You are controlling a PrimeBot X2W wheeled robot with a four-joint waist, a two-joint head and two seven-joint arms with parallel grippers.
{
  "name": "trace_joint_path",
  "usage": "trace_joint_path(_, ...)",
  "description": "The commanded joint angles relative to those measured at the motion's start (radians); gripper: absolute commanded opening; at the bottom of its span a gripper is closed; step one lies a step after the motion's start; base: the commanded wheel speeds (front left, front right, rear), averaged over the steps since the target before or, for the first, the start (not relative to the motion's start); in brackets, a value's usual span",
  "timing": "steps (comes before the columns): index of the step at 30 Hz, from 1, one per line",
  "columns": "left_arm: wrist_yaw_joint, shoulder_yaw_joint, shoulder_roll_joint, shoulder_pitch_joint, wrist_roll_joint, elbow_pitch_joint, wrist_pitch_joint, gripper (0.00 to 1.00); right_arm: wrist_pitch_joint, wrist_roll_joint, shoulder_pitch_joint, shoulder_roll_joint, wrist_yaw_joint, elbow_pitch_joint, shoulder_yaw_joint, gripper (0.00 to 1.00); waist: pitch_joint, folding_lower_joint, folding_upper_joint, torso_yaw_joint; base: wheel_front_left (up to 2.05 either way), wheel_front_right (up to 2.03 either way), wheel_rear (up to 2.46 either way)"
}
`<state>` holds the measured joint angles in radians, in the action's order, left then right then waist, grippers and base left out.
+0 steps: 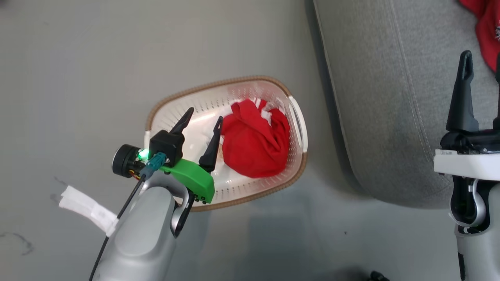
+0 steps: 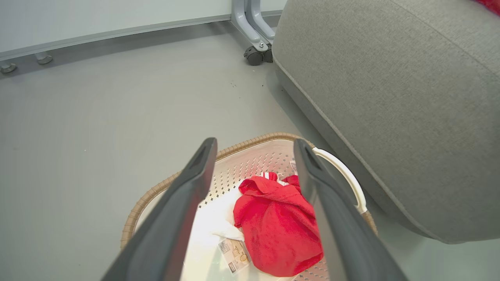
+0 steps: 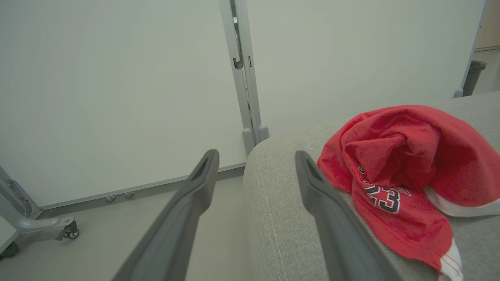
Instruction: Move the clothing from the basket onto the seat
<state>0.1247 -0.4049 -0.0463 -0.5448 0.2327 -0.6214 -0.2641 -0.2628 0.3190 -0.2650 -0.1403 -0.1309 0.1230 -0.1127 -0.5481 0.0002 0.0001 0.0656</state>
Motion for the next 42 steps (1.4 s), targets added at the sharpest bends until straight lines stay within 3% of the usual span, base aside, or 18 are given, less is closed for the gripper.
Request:
trace_joint_path(1,0.006,-0.012,-0.008,-0.041,0.013,-0.052,0.0,1.0,-0.003,0.008,-0.027,0.007,0.0,0.009,0.008,1.0,-0.185,-0.0002,-0.0001,0.113,0.0,0.0,0.0)
trace_joint_path(12,0.007,-0.119,-0.012,-0.234,0.057,-0.411,0.0,1.0,-0.003,0.024,-0.055,0.047,0.0,0.014,0.066,1.0,-0.296,-0.0002,-0.0001,0.191,0.0,0.0,0.0)
trace_joint_path(19,0.005,-0.127,-0.017,-0.339,0.112,-0.601,0.012,1.0,-0.003,0.03,-0.064,0.062,0.0,0.016,0.088,1.0,-0.343,-0.0002,-0.0001,0.215,0.0,0.0,0.0)
trace_joint_path(24,-0.012,-0.124,-0.019,-0.389,0.121,-0.643,0.052,1.0,-0.003,0.032,-0.073,0.068,0.0,0.017,0.097,1.0,-0.376,-0.0002,-0.0001,0.226,0.0,0.0,0.0)
trace_joint_path(34,-0.11,-0.114,-0.05,-0.437,0.138,-0.665,0.163,1.0,-0.003,0.038,-0.086,0.079,0.0,0.01,0.114,1.0,-0.413,-0.0002,-0.0001,0.247,0.0,0.0,0.0)
trace_joint_path(42,-0.056,-0.078,-0.05,-0.457,0.197,-0.667,0.206,1.0,-0.003,0.041,-0.096,0.083,0.0,0.015,0.136,1.0,-0.453,-0.0002,-0.0001,0.263,0.0,0.0,0.0)
